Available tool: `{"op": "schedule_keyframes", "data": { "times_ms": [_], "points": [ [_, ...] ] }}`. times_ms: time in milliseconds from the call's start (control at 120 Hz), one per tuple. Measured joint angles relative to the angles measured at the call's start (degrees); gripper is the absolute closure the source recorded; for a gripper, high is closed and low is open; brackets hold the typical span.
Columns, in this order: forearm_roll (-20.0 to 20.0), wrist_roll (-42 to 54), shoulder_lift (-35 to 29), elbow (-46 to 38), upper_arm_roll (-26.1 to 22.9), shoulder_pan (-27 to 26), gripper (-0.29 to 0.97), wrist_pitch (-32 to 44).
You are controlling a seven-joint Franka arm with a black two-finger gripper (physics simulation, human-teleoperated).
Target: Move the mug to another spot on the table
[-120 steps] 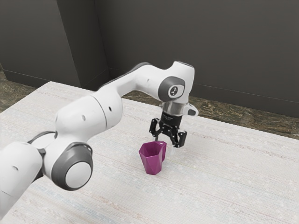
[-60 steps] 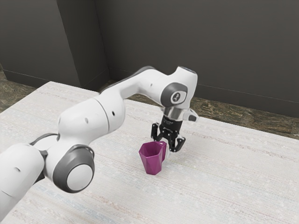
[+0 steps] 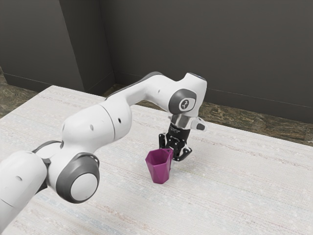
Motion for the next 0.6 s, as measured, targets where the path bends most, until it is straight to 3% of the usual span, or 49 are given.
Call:
{"op": "schedule_keyframes", "data": {
  "times_ms": [333,600],
  "points": [
    [0.09,0.41,-0.64,-1.62,0.17,0.74,0.61,-1.40],
    [0.01,0.13,-4.36,-5.48,-0.32,5.00,0.63,-3.09]
  ]
}}
